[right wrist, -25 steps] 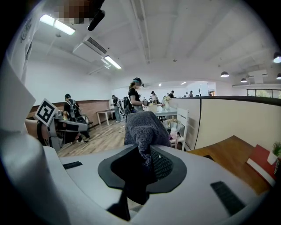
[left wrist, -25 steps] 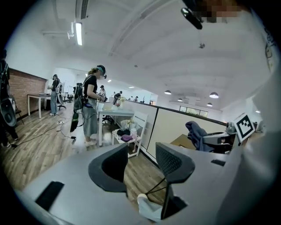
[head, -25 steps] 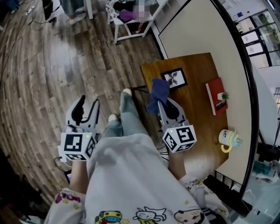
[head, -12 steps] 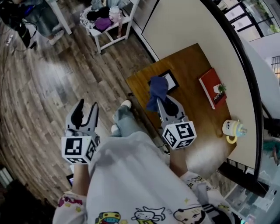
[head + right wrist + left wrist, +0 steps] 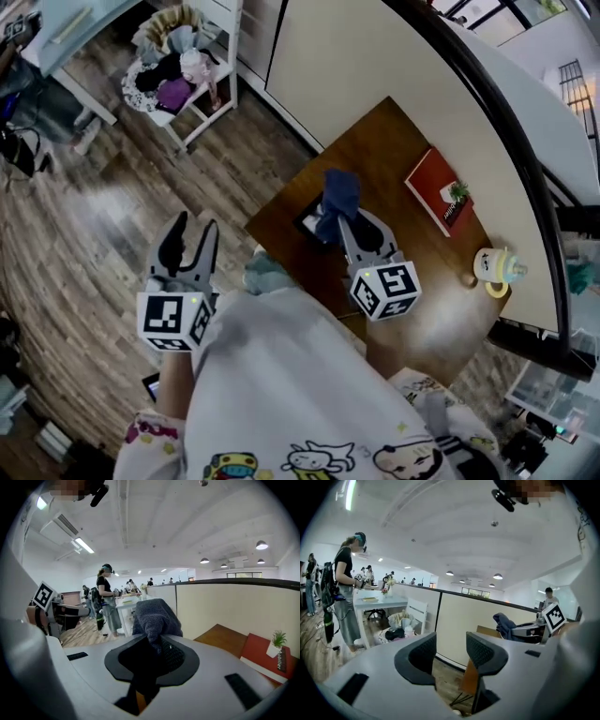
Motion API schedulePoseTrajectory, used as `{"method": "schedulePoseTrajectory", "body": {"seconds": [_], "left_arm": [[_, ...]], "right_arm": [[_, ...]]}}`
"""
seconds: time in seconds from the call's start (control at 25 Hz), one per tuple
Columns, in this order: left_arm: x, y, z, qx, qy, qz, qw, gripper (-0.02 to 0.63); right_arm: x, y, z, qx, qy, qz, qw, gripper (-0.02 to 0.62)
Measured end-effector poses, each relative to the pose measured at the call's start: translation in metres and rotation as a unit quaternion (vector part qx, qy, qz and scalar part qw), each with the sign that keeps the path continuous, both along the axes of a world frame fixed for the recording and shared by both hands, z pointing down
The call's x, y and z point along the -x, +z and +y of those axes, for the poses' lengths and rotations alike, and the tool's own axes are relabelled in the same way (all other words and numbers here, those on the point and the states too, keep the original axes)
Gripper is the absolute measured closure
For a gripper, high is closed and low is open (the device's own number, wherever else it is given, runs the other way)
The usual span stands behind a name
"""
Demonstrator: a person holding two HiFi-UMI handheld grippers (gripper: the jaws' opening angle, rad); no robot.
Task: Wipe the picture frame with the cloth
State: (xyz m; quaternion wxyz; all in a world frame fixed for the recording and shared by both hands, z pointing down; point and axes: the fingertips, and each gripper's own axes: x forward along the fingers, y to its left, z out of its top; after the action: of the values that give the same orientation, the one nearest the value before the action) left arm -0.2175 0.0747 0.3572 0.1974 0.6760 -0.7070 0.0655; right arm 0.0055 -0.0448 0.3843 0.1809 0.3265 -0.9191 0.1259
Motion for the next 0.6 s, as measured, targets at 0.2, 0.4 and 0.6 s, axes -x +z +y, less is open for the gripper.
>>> {"method": "schedulePoseTrajectory", "body": {"seconds": [0.2, 0.4, 0.6], "left_arm": [[-0.016, 0.001, -0.050, 0.003, 0.054, 0.000, 0.9986, 0.433], [-0.037, 0.003, -0.093, 0.004, 0.125, 0.000, 0.9921, 0.433], [-0.066, 0.007, -0.123, 0.014, 0.199, 0.001, 0.9799, 0.433]], "right_arm": [[-0.029, -0.003, -0.026, -0.003, 0.058, -0.002, 0.998, 0.540], [-0.062, 0.001, -0.031, 0.001, 0.131, -0.001, 0.991, 0.540], [-0.093, 0.003, -0.027, 0.007, 0.202, -0.003, 0.979, 0.540]]}}
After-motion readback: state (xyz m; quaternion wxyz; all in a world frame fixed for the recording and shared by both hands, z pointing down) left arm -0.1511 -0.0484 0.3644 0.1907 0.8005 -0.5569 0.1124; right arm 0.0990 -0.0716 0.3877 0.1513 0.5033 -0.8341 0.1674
